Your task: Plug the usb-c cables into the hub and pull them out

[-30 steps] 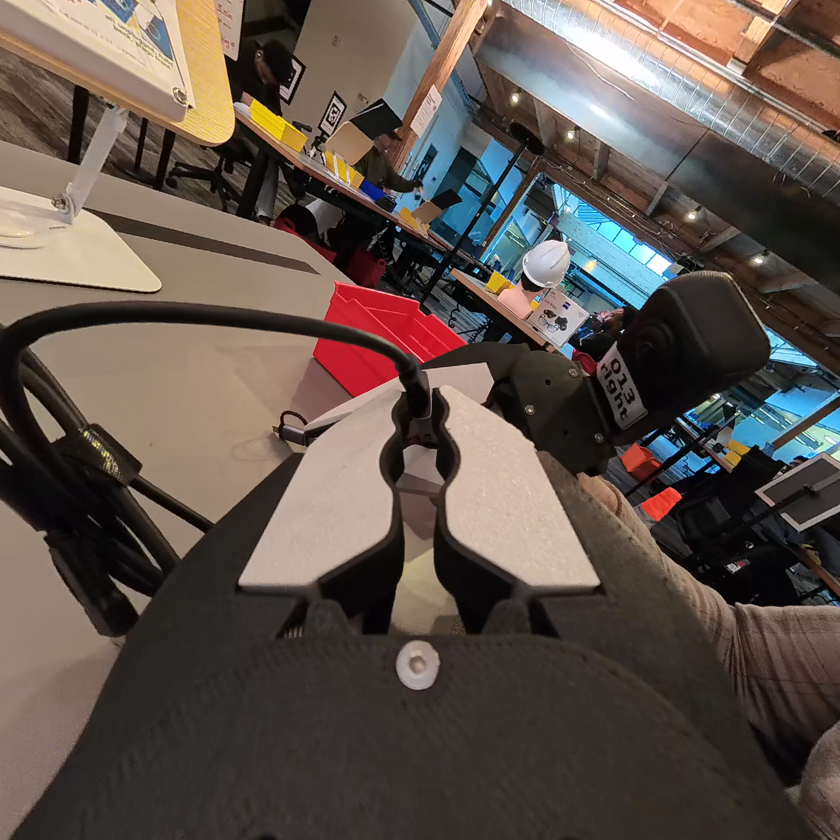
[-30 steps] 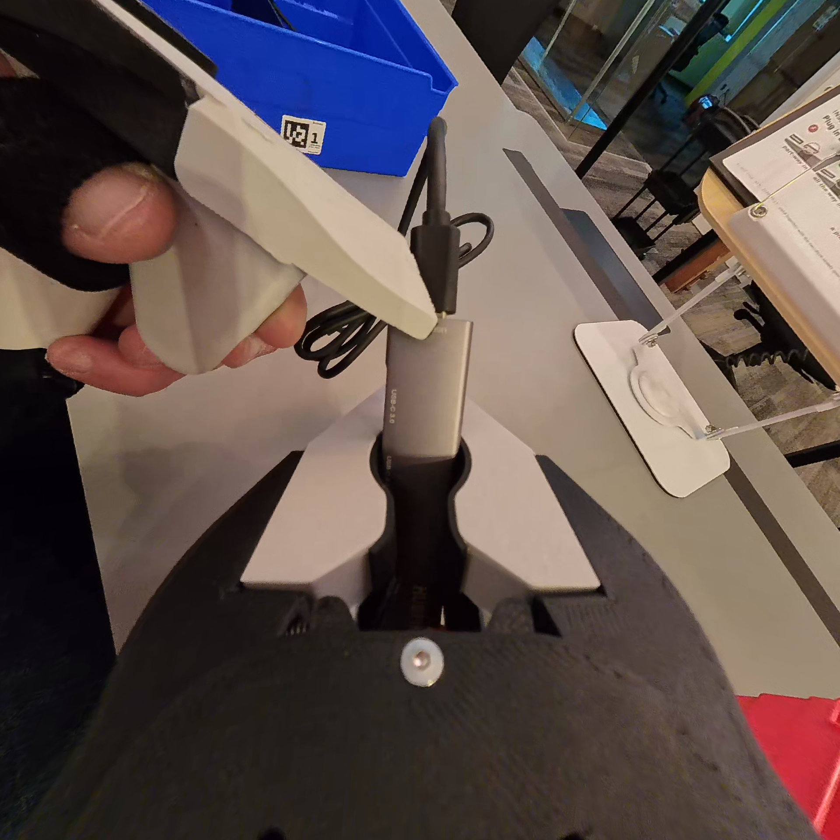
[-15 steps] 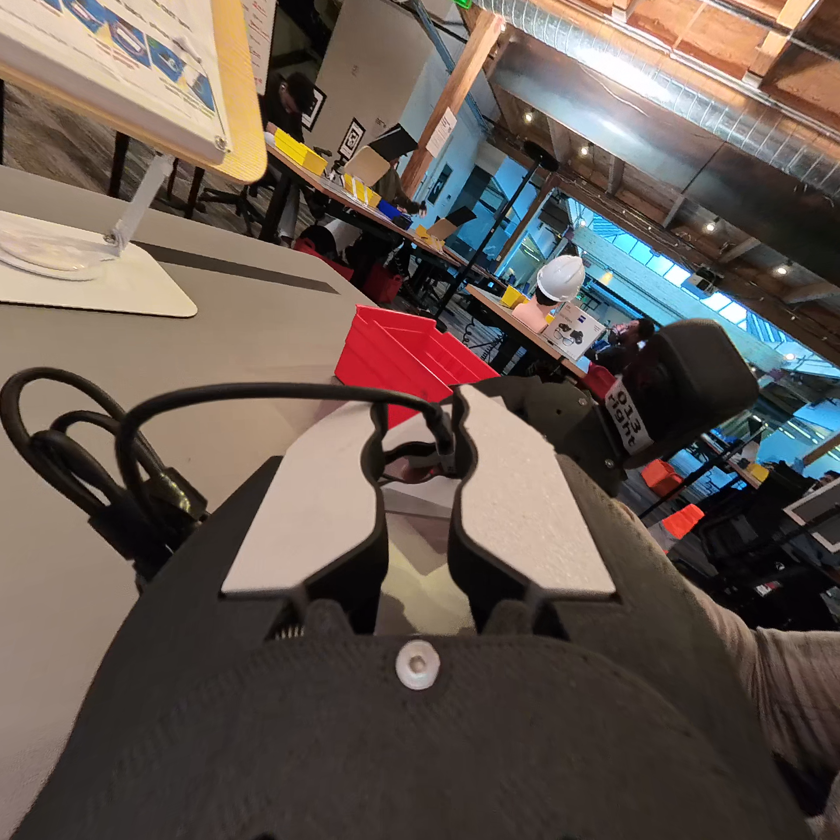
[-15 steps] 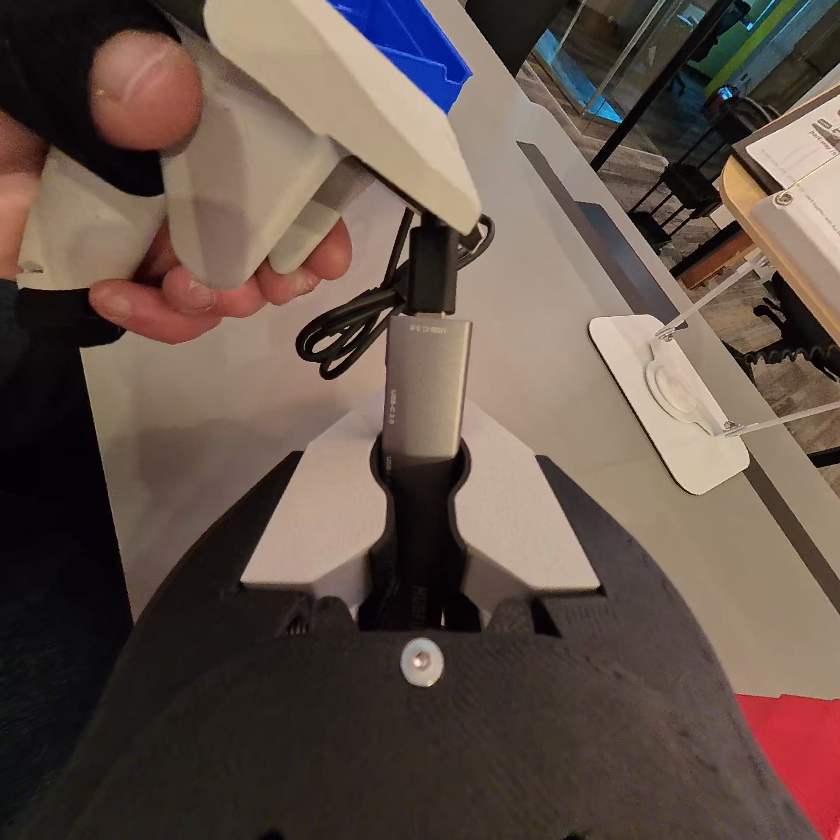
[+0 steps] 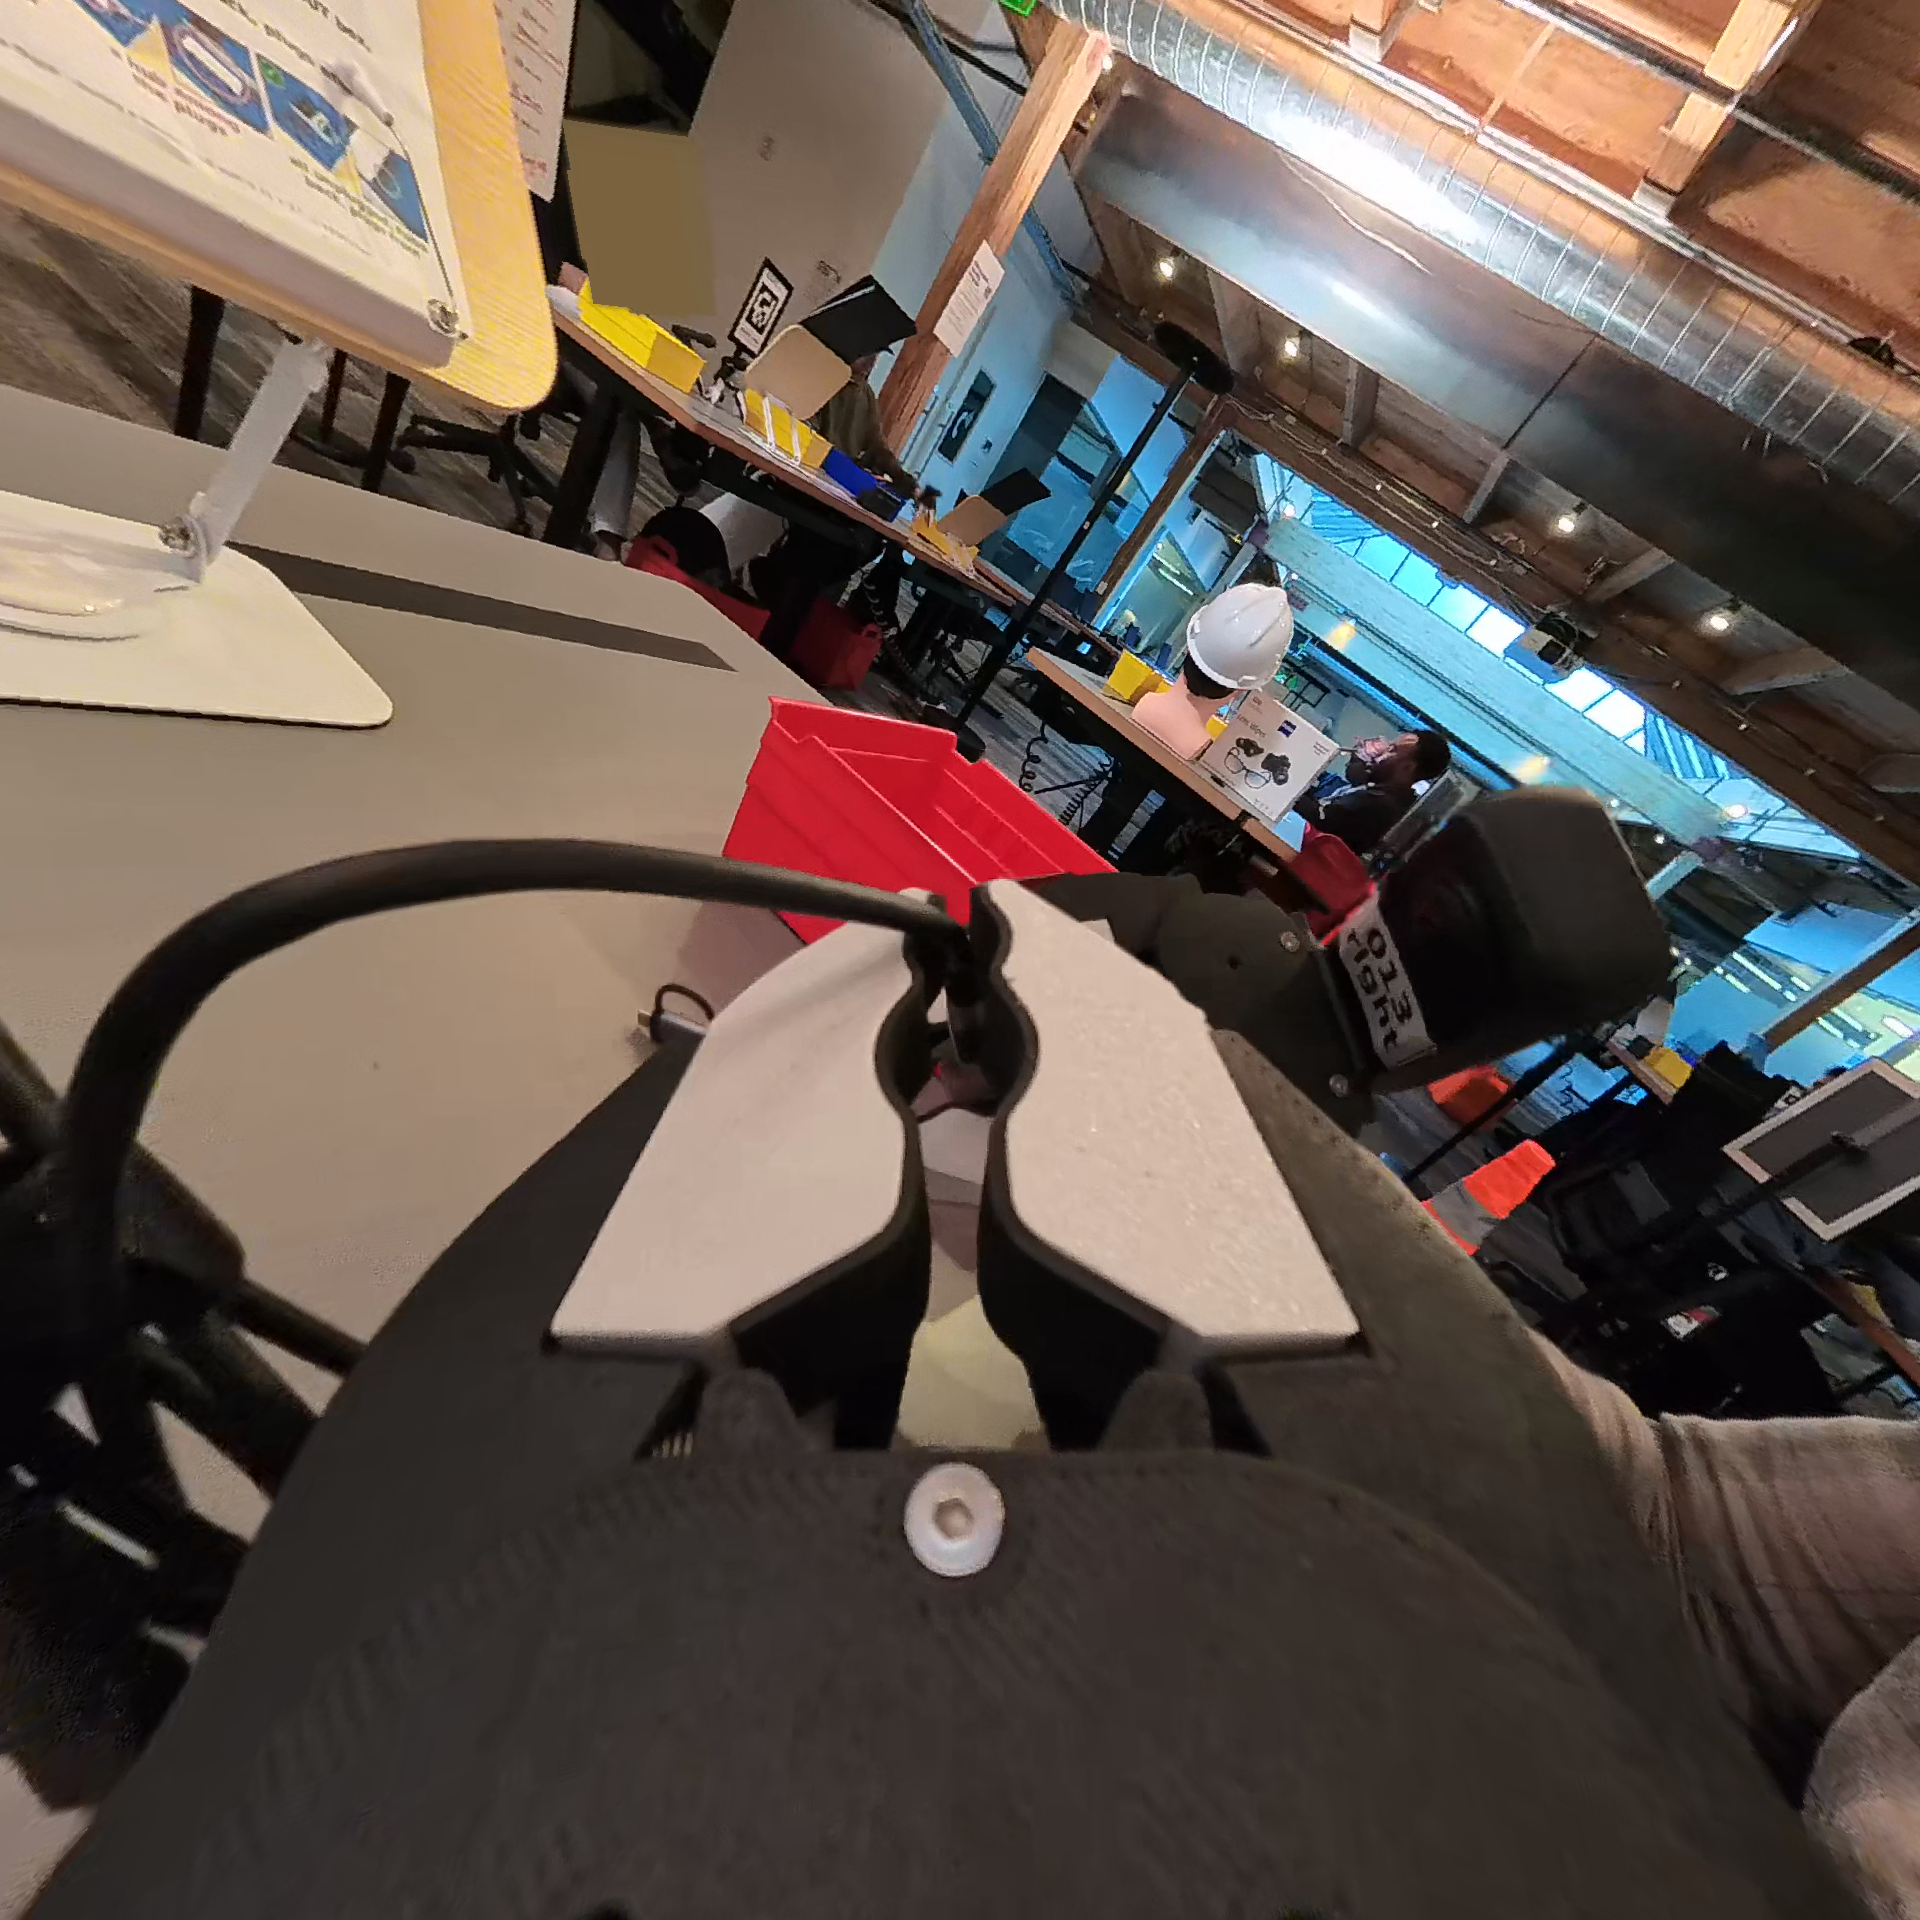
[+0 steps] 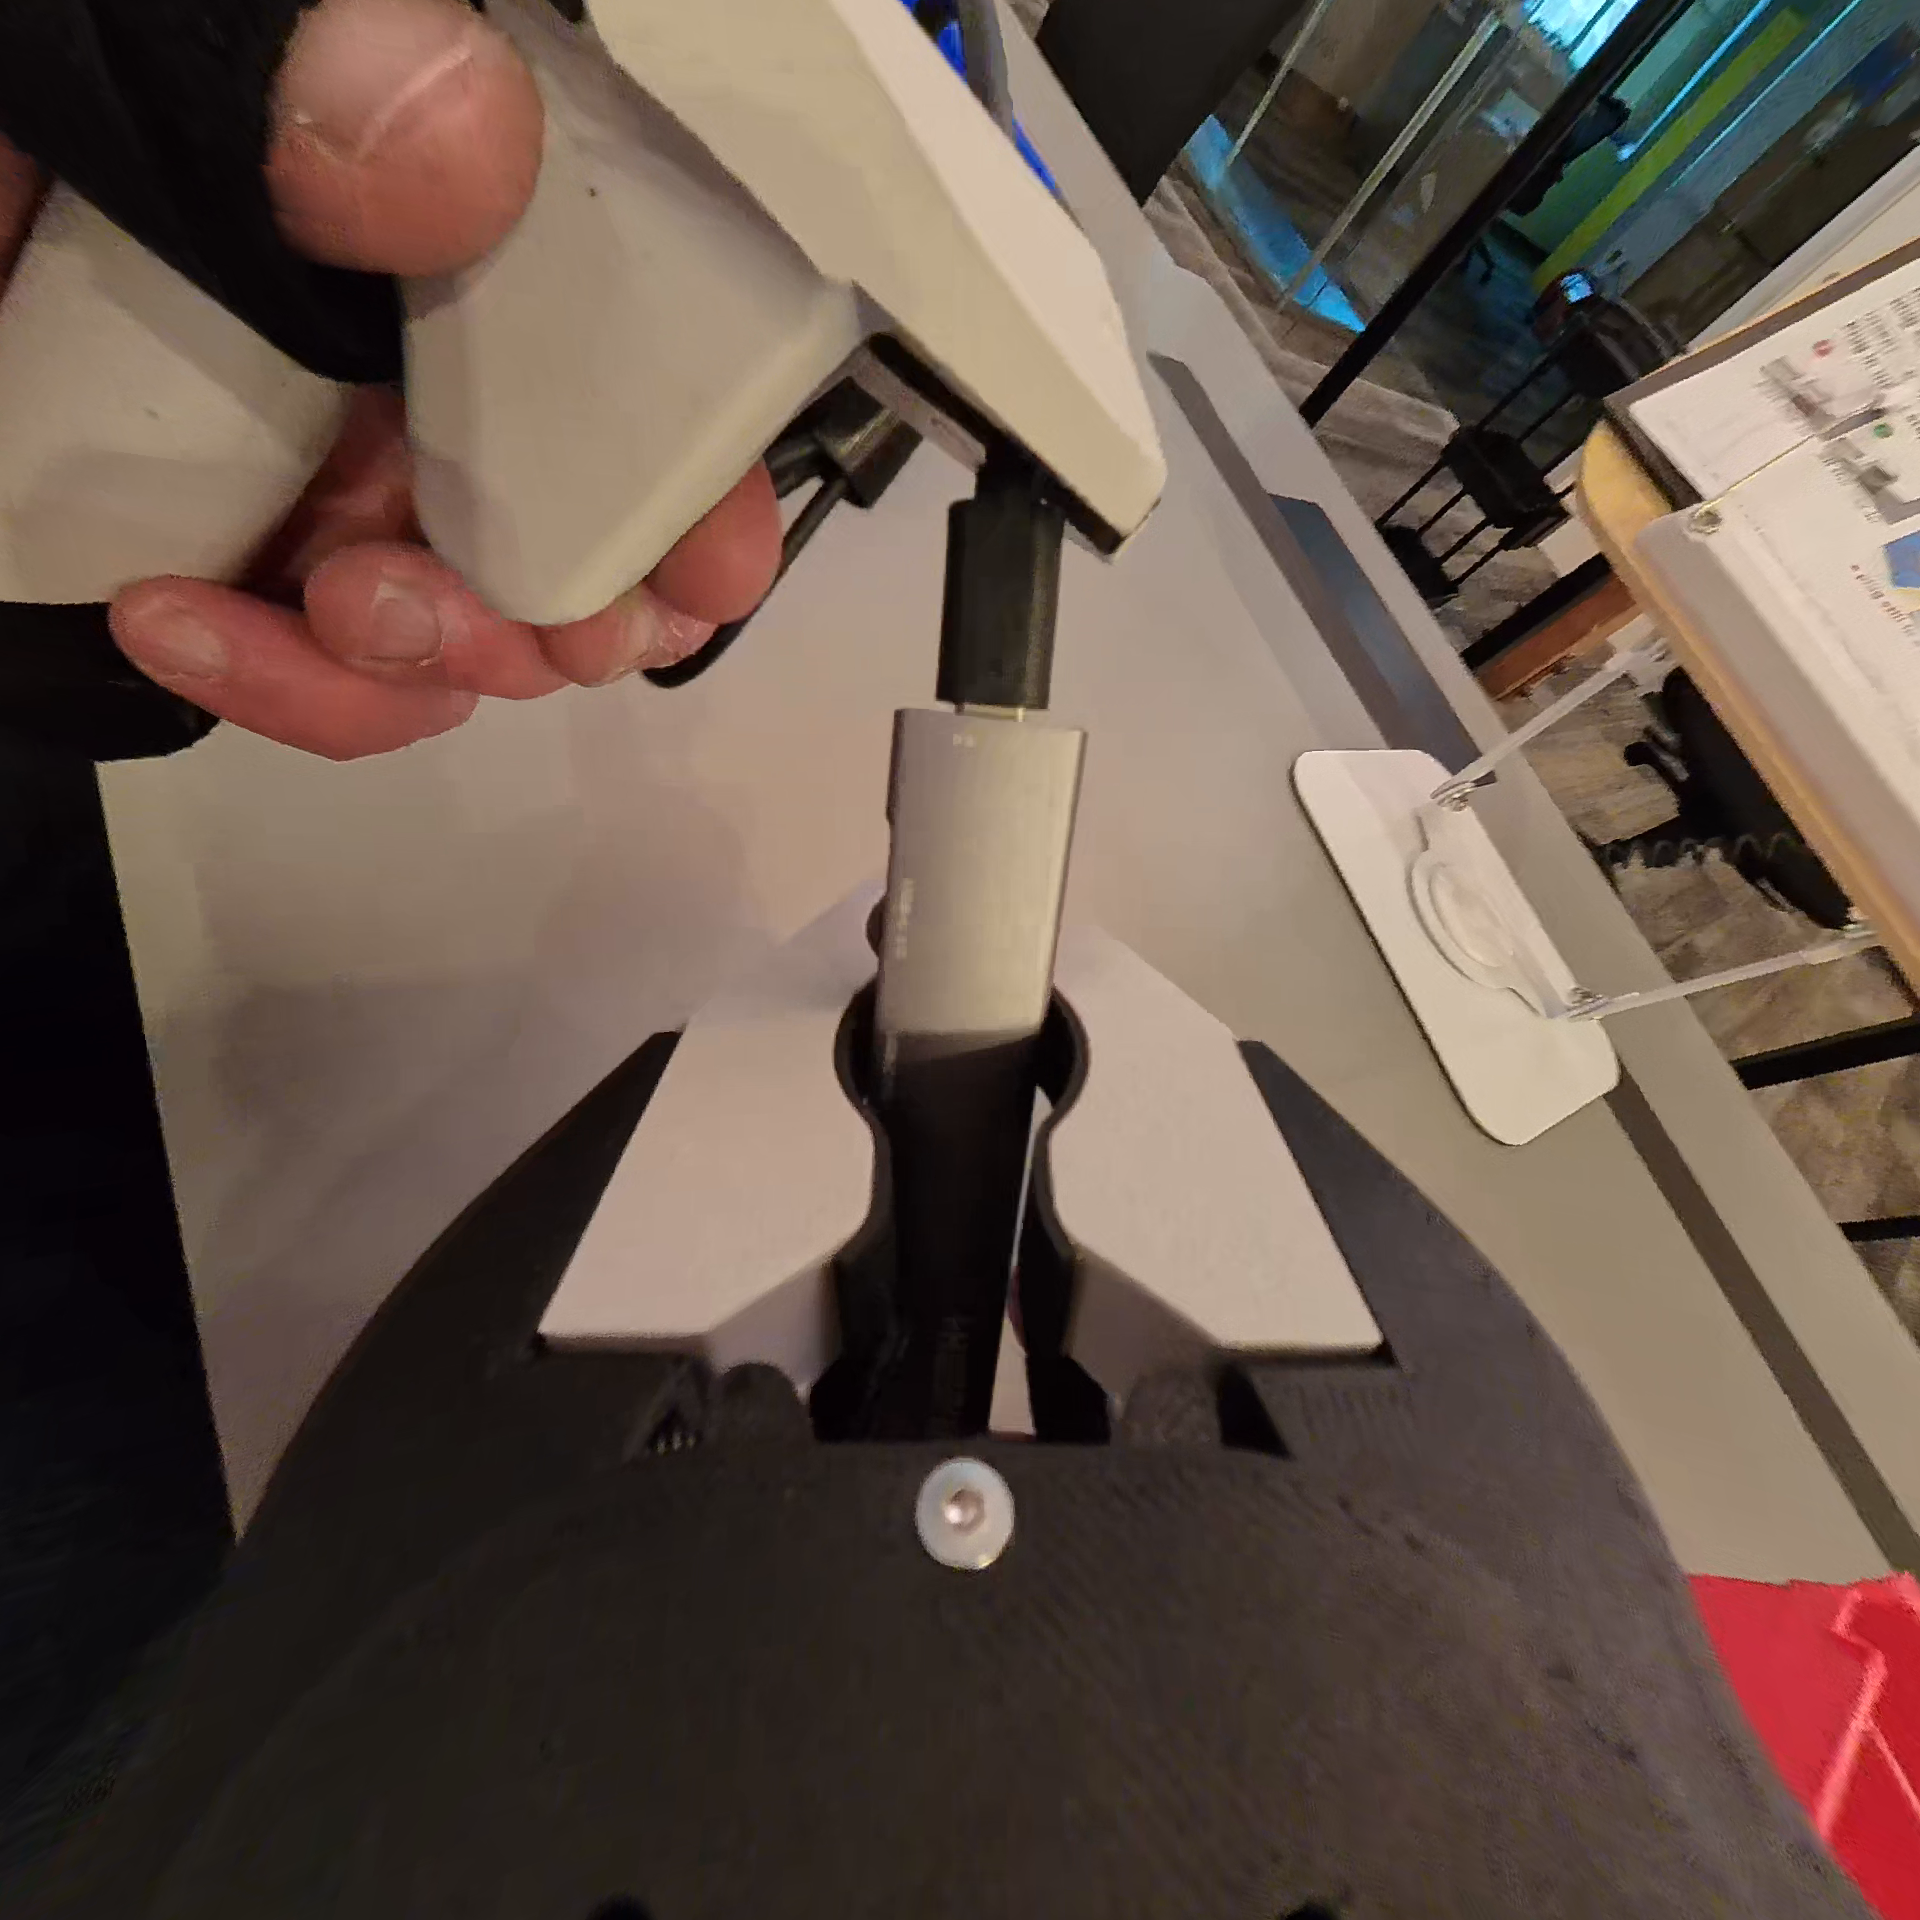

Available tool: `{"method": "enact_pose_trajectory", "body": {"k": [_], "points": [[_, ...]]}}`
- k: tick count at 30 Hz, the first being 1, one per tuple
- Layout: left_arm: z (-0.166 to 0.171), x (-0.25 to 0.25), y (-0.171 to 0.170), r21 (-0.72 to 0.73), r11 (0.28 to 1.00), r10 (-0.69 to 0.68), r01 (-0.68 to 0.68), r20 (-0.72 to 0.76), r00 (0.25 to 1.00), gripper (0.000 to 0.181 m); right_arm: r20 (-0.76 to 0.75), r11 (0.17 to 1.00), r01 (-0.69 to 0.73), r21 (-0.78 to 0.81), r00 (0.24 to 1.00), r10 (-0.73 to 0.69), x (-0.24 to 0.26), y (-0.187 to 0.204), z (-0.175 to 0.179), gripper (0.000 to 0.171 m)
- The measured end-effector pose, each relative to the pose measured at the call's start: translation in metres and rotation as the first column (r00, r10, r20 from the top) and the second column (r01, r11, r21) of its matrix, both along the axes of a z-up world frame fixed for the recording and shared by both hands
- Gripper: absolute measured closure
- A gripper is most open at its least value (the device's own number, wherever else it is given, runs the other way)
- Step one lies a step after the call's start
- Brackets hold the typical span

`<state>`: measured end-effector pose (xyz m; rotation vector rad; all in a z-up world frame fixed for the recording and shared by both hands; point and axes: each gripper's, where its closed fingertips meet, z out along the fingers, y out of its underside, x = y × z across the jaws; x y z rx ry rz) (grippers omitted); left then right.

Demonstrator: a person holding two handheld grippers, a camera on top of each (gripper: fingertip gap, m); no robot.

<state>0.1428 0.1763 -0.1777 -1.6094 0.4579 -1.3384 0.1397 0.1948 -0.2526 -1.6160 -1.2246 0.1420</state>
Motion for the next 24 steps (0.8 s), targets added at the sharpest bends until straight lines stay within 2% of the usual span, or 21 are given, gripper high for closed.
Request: {"method": "enact_pose_trajectory", "body": {"k": [2, 9, 14, 19, 21, 24], "points": [[0.001, -0.003, 0.003, -0.010, 1.000, 0.016, -0.015, 0.008, 1.000, 0.178, 0.003, 0.999, 0.013, 0.039, 1.000, -0.013, 0.001, 0.001, 0.004, 0.146], [0.004, -0.006, 0.004, 0.021, 0.999, 0.033, -0.033, -0.014, 0.999, 0.178, 0.033, 0.988, 0.058, 0.141, 0.997, -0.064, 0.004, -0.004, 0.014, 0.149], [0.005, -0.004, 0.001, 0.033, 0.999, 0.020, -0.020, -0.022, 1.000, 0.178, 0.013, 0.993, 0.058, 0.102, 0.998, -0.060, 0.003, -0.006, 0.013, 0.152], [0.008, -0.004, -0.001, 0.043, 0.999, 0.001, 0.000, -0.015, 1.000, 0.178, -0.088, 0.999, 0.026, 0.027, 0.996, -0.023, -0.001, -0.011, 0.016, 0.153], [0.009, -0.004, -0.002, 0.052, 0.999, -0.011, 0.012, -0.015, 1.000, 0.178, -0.131, 1.000, -0.002, -0.016, 0.991, 0.000, -0.004, -0.013, 0.016, 0.148], [0.011, -0.003, -0.003, 0.063, 0.998, -0.020, 0.021, -0.019, 1.000, 0.177, -0.141, 0.999, -0.007, -0.044, 0.990, 0.001, -0.002, -0.012, 0.014, 0.150]]}}
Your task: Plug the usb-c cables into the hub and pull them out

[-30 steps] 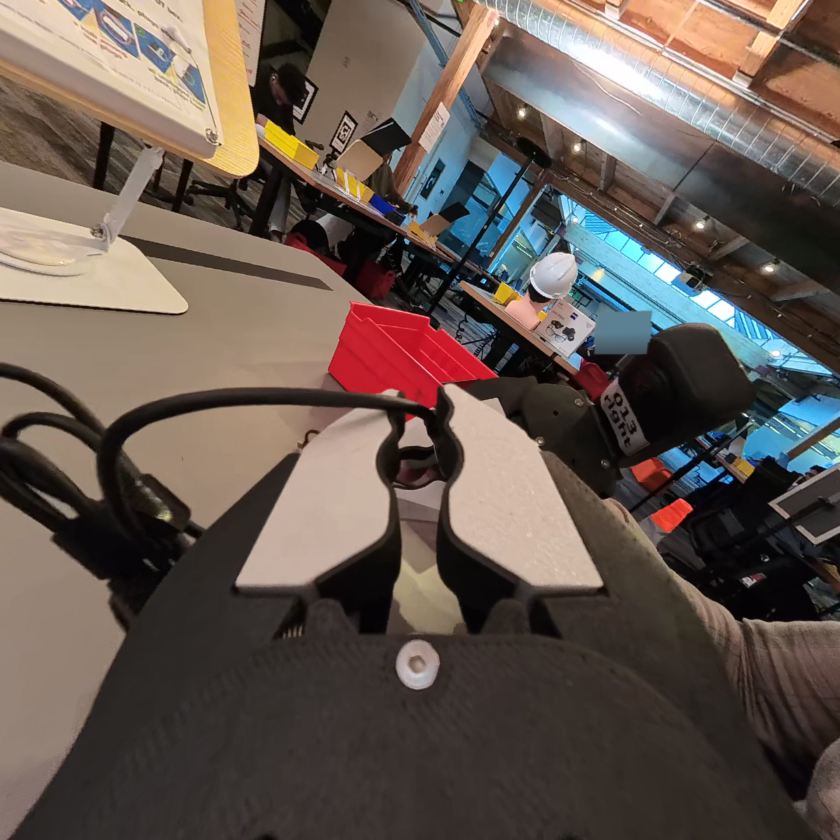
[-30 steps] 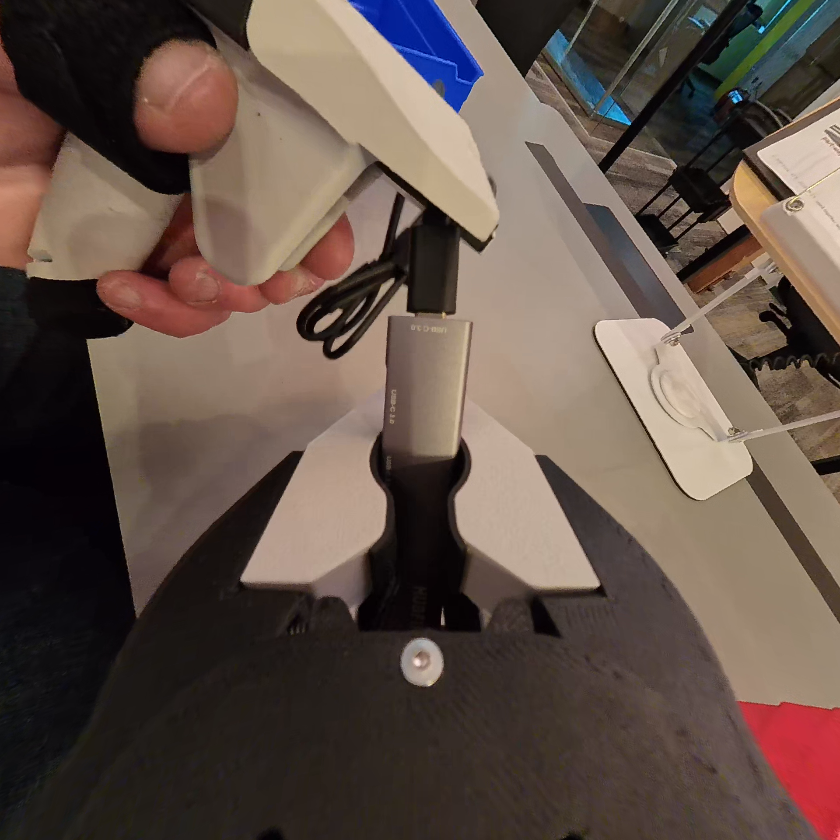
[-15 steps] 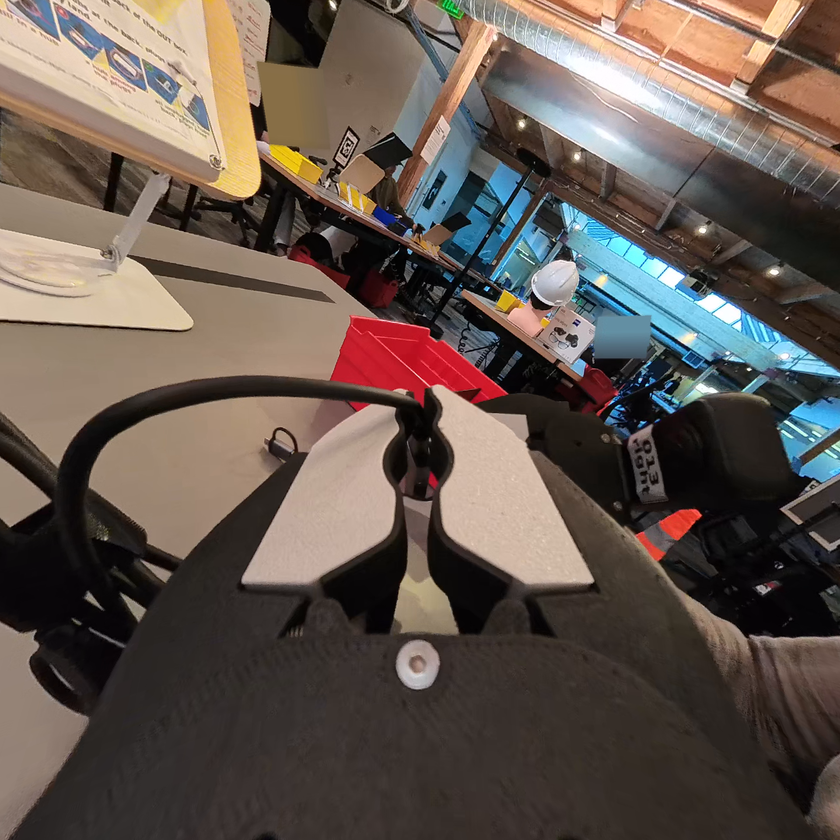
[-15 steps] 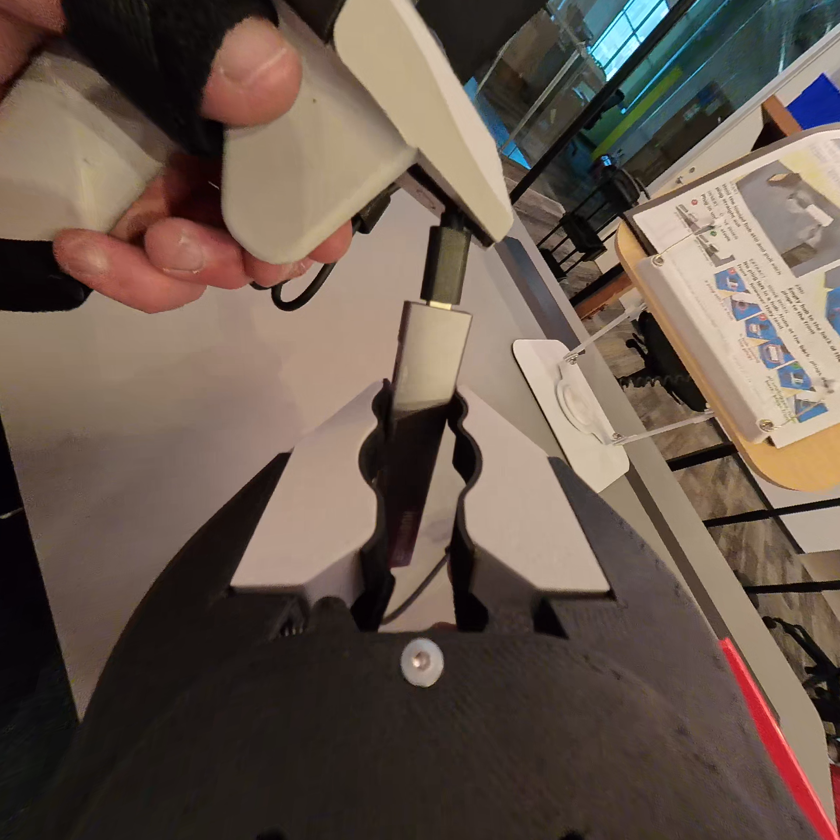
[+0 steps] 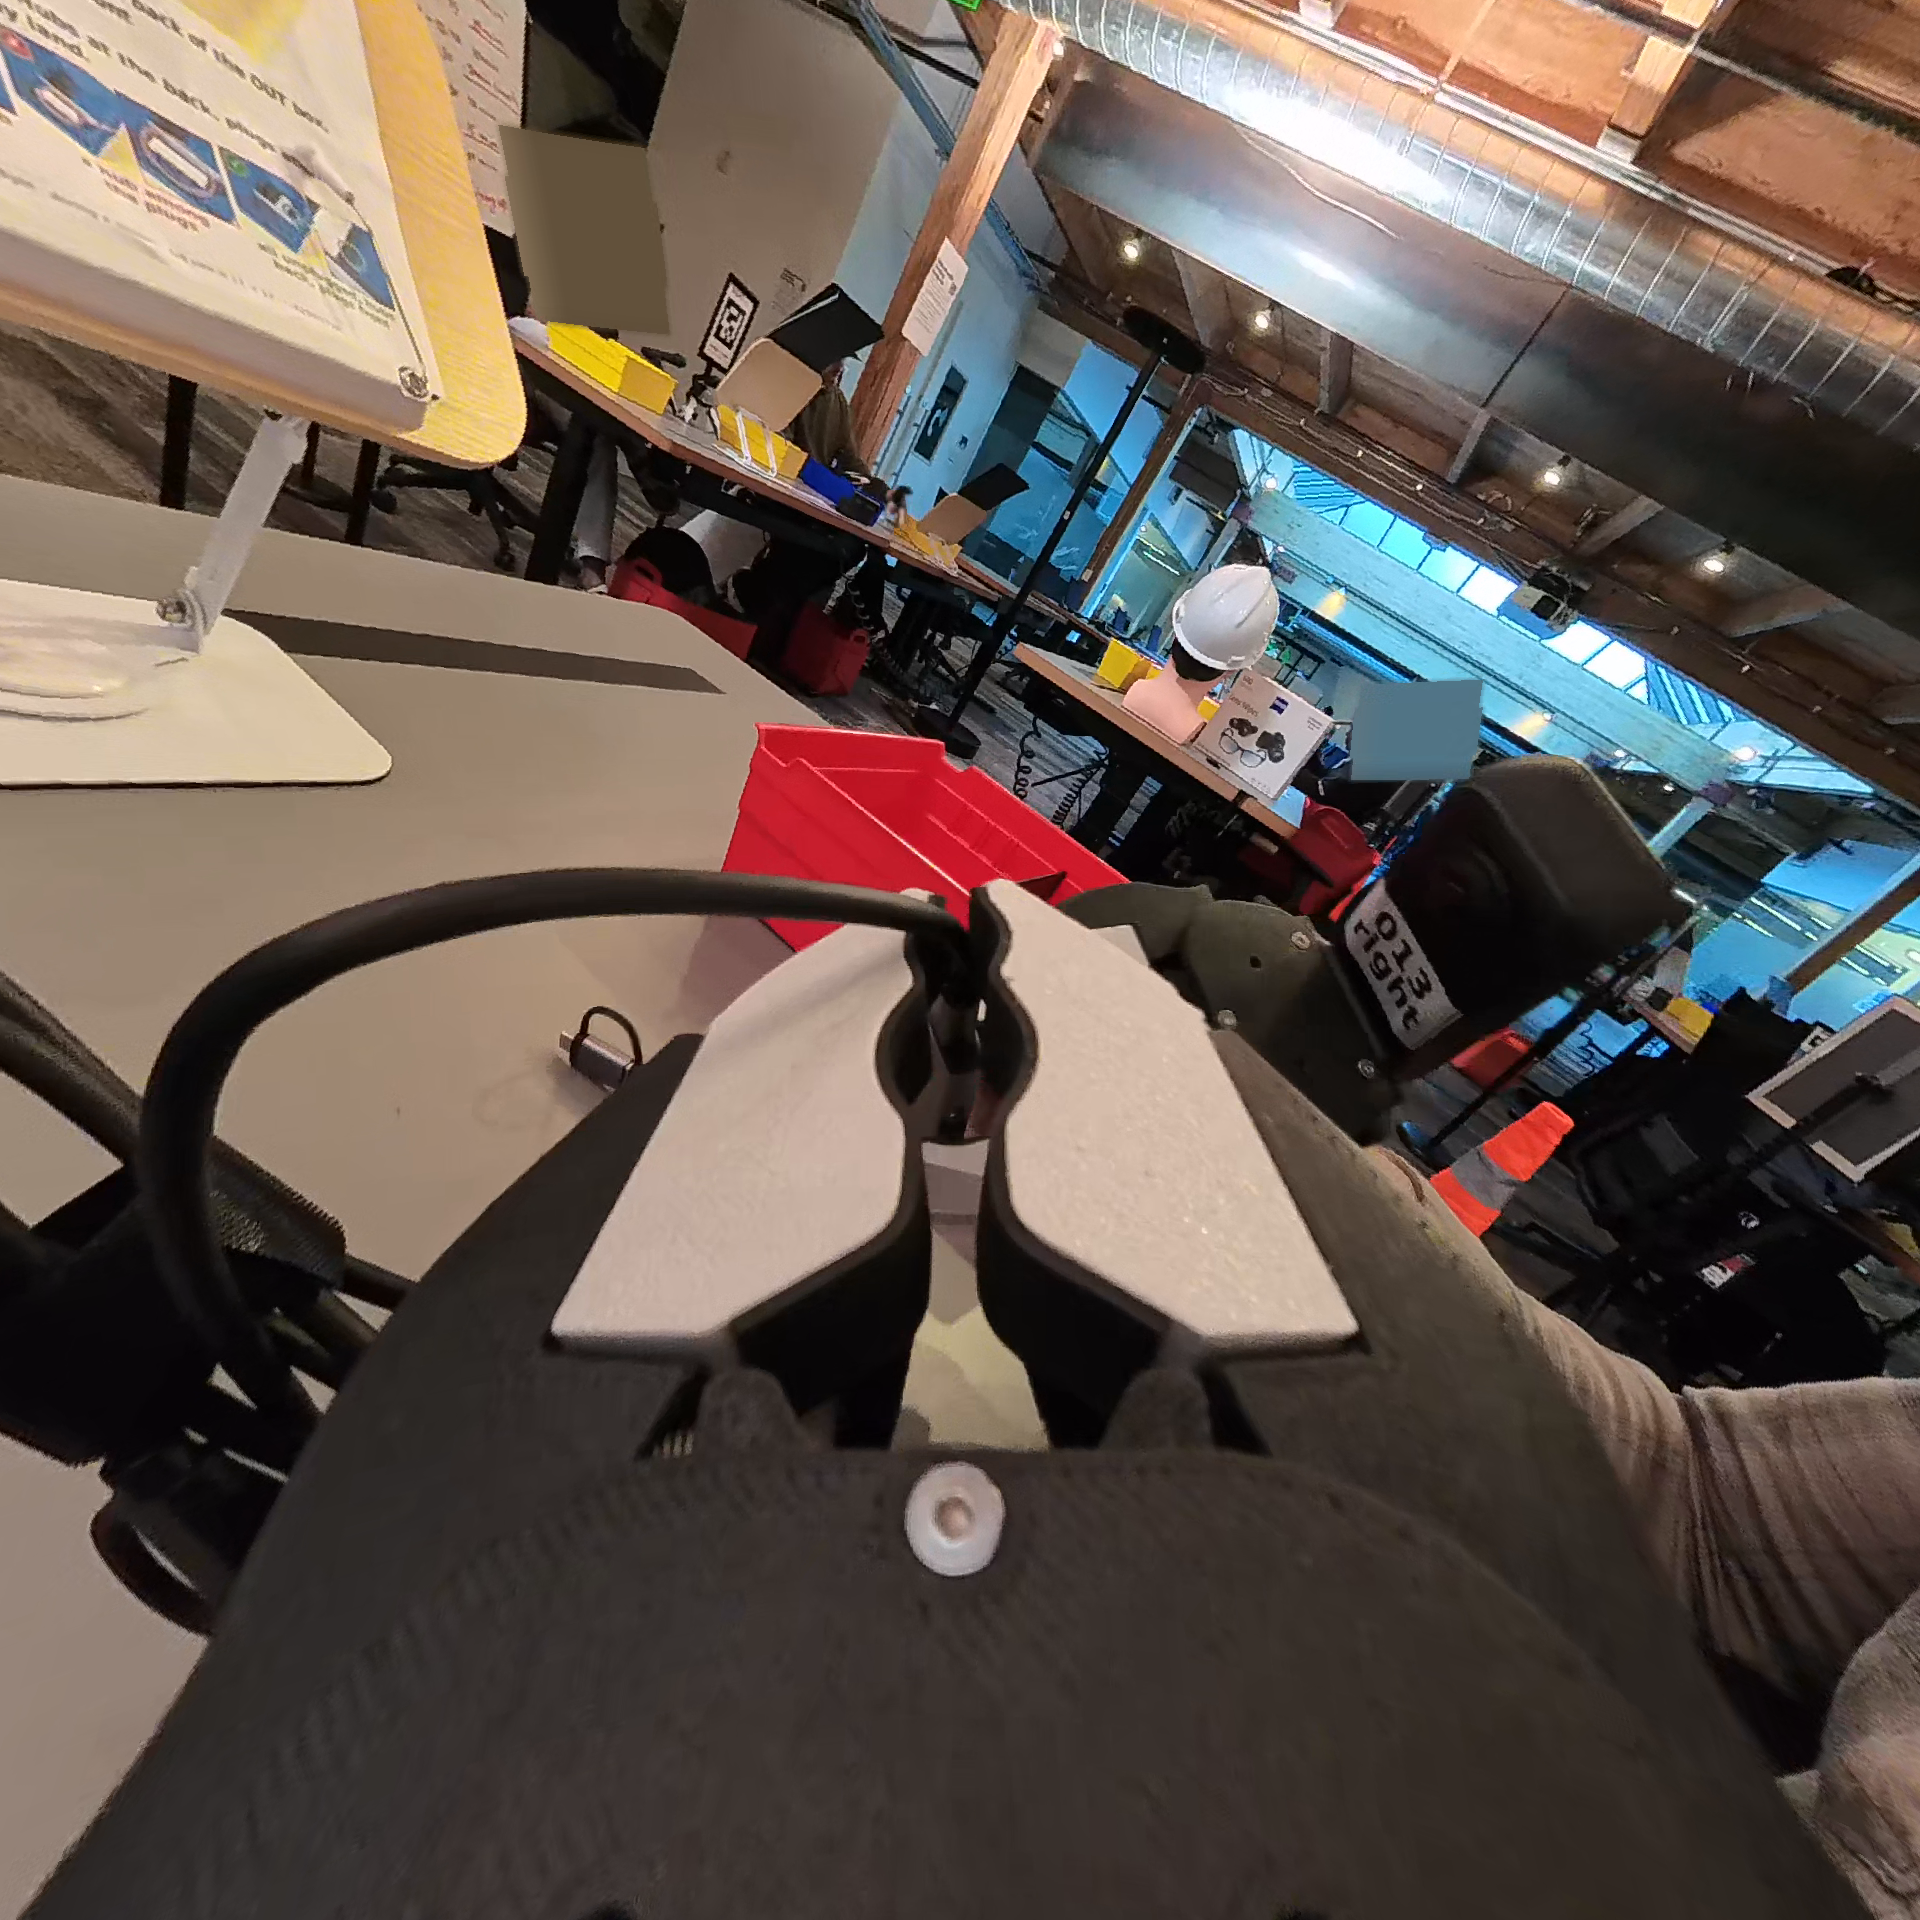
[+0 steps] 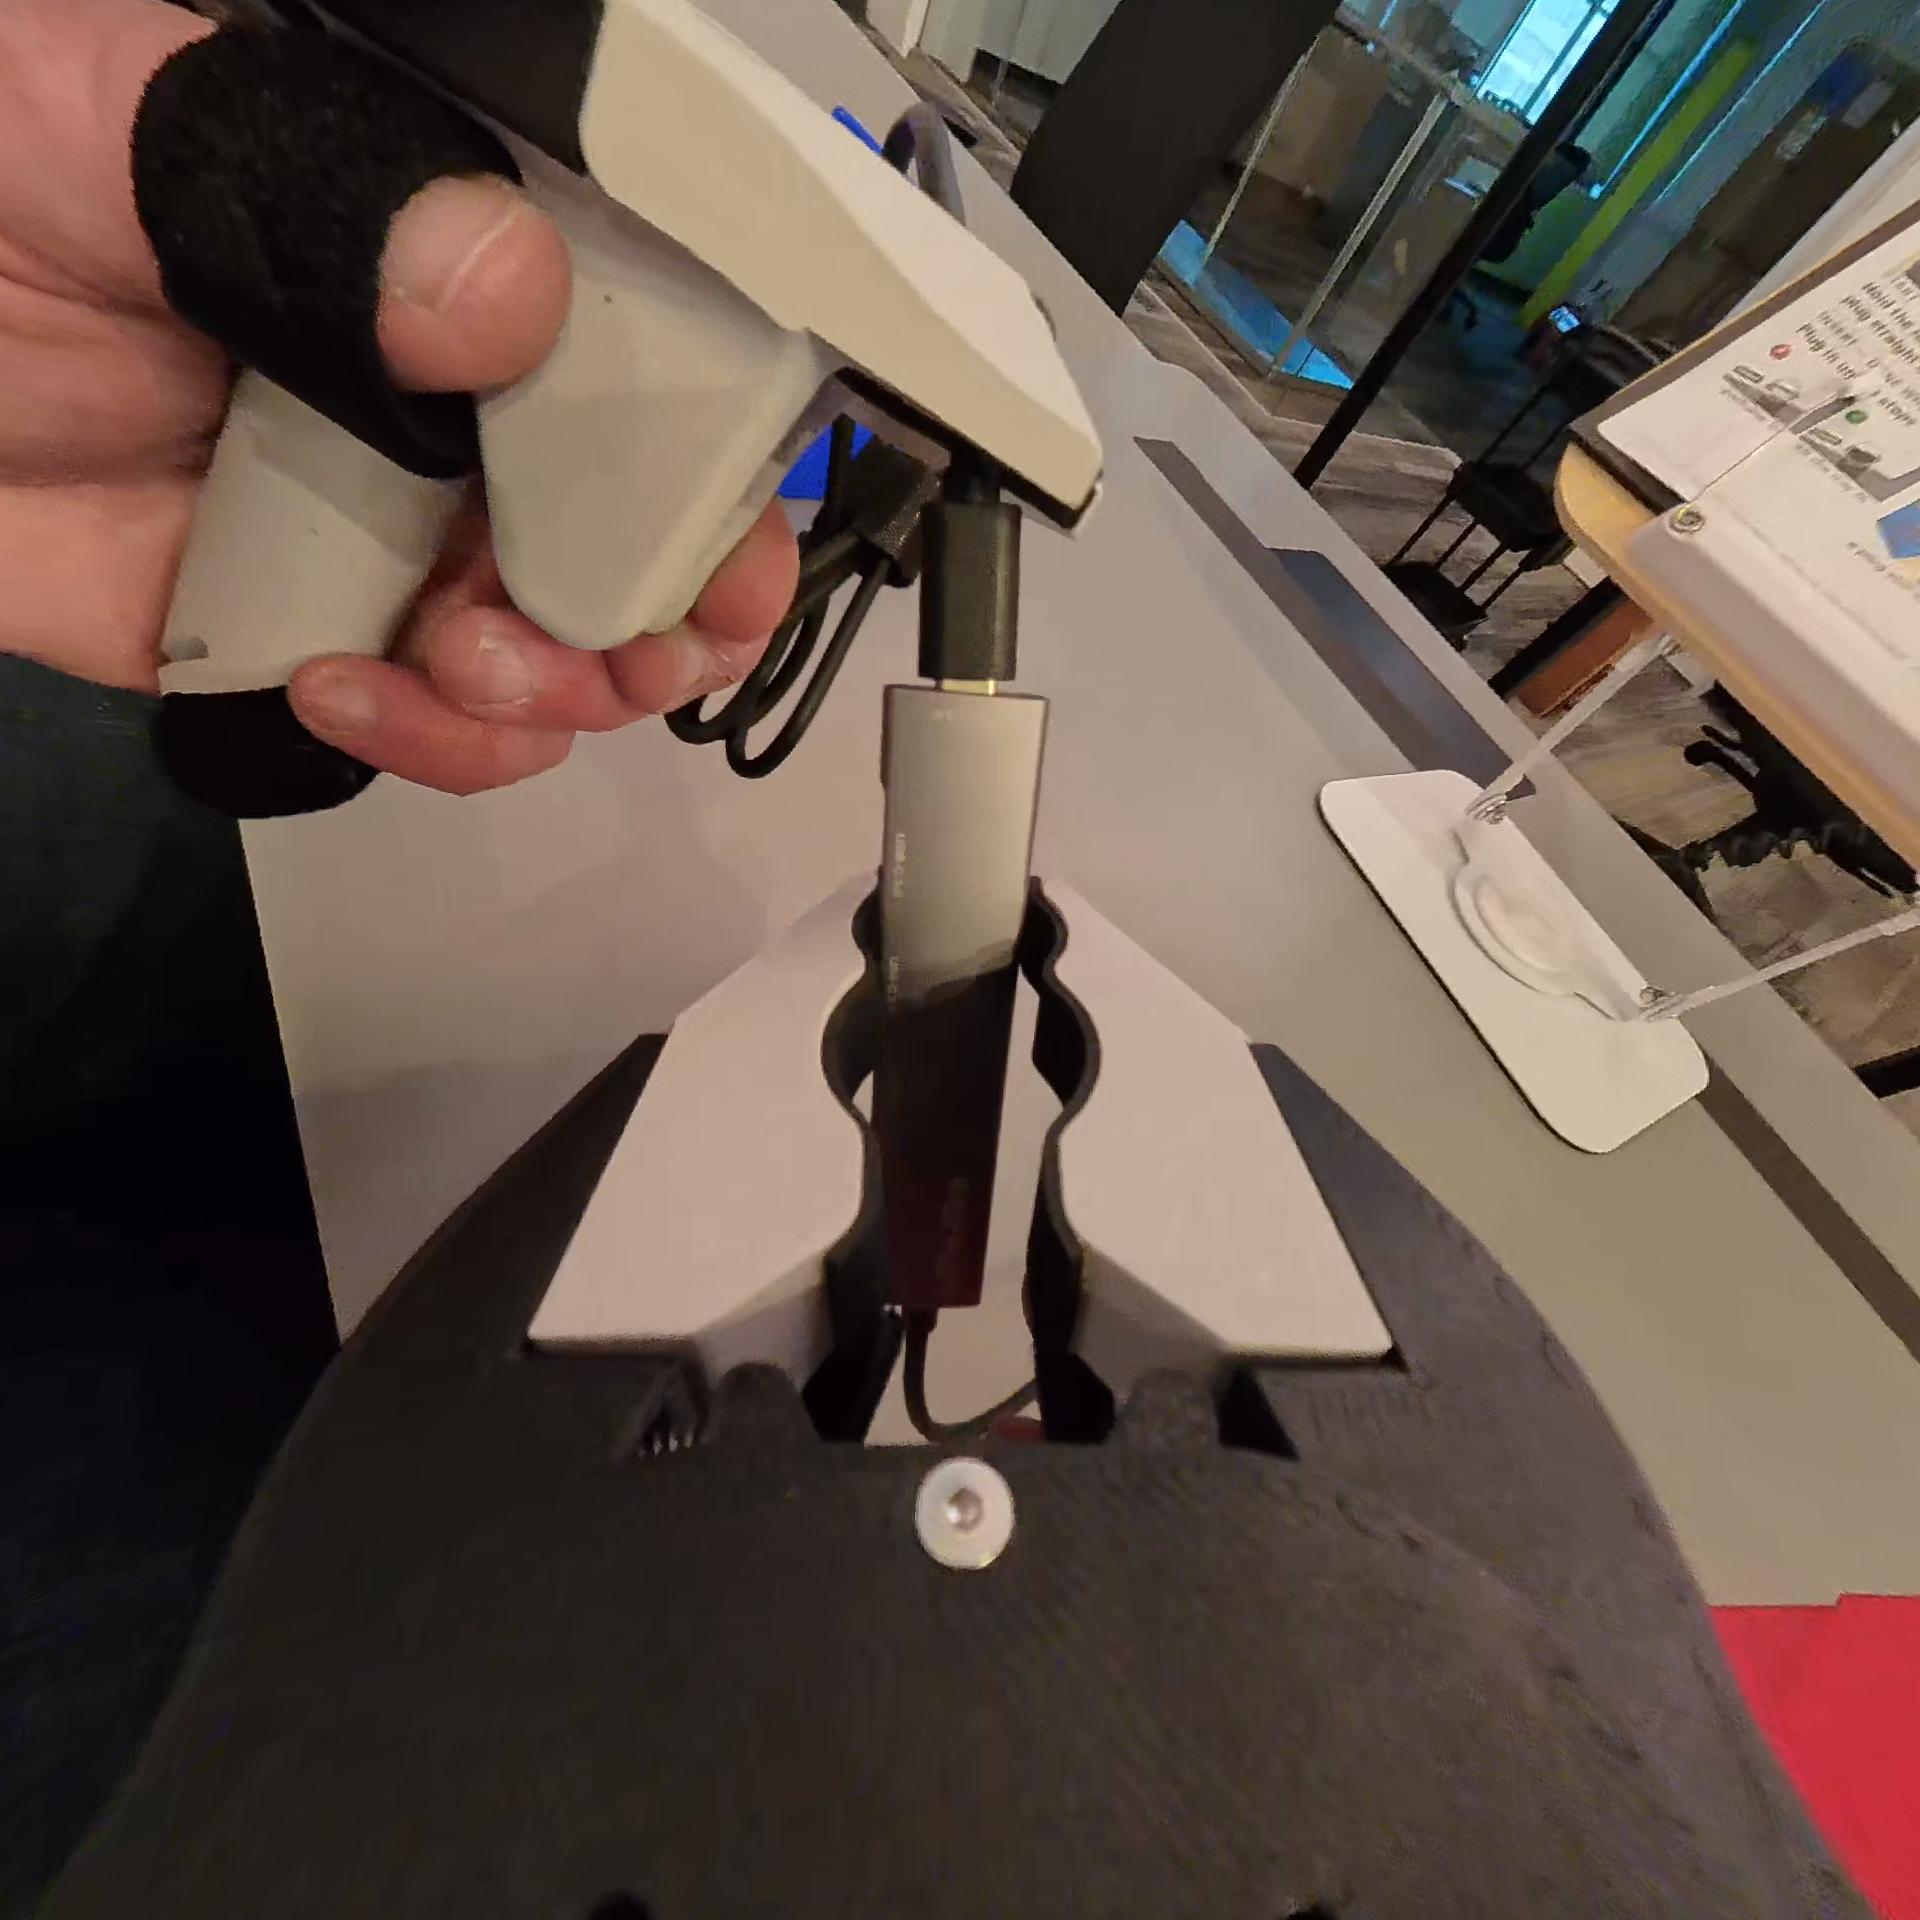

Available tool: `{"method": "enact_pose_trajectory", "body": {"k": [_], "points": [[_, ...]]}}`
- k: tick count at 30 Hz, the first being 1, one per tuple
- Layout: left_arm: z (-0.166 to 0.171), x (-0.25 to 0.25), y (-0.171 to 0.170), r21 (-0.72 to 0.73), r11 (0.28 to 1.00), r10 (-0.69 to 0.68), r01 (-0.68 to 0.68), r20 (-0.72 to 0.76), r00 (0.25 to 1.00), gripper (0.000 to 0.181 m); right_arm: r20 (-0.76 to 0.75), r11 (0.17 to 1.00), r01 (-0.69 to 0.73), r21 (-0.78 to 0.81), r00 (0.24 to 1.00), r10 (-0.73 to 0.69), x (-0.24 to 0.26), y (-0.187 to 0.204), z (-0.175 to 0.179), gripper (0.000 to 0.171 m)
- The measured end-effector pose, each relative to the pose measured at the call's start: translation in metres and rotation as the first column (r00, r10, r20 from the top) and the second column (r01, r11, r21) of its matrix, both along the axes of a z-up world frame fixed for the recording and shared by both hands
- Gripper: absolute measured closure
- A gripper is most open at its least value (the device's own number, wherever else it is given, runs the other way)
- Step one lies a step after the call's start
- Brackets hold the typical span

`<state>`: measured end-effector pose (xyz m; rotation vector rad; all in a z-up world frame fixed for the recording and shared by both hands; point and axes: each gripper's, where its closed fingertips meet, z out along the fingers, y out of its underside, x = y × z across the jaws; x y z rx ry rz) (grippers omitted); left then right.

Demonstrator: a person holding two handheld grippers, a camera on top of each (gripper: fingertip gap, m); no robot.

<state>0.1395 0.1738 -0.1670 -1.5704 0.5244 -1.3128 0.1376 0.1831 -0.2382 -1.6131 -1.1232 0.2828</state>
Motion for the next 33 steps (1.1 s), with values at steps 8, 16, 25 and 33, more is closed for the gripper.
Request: {"method": "enact_pose_trajectory", "body": {"k": [8, 16, 25, 33], "points": [[0.001, 0.002, -0.001, 0.008, 1.000, -0.014, 0.014, -0.007, 1.000, 0.178, -0.033, 0.998, -0.034, -0.056, 0.999, 0.032, -0.002, -0.003, -0.001, 0.157], [0.002, 0.001, 0.000, 0.014, 1.000, -0.005, 0.006, -0.004, 1.000, 0.178, -0.022, 0.999, -0.022, -0.046, 1.000, 0.021, -0.002, -0.002, 0.001, 0.157], [0.001, 0.005, -0.002, 0.011, 1.000, -0.025, 0.025, 0.006, 1.000, 0.166, -0.014, 0.999, -0.011, -0.040, 1.000, 0.011, -0.002, -0.003, 0.002, 0.157], [-0.008, 0.007, 0.000, 0.007, 1.000, -0.015, 0.016, -0.049, 0.999, 0.174, -0.014, 0.999, -0.021, -0.033, 1.000, 0.021, -0.005, -0.005, 0.003, 0.157]]}}
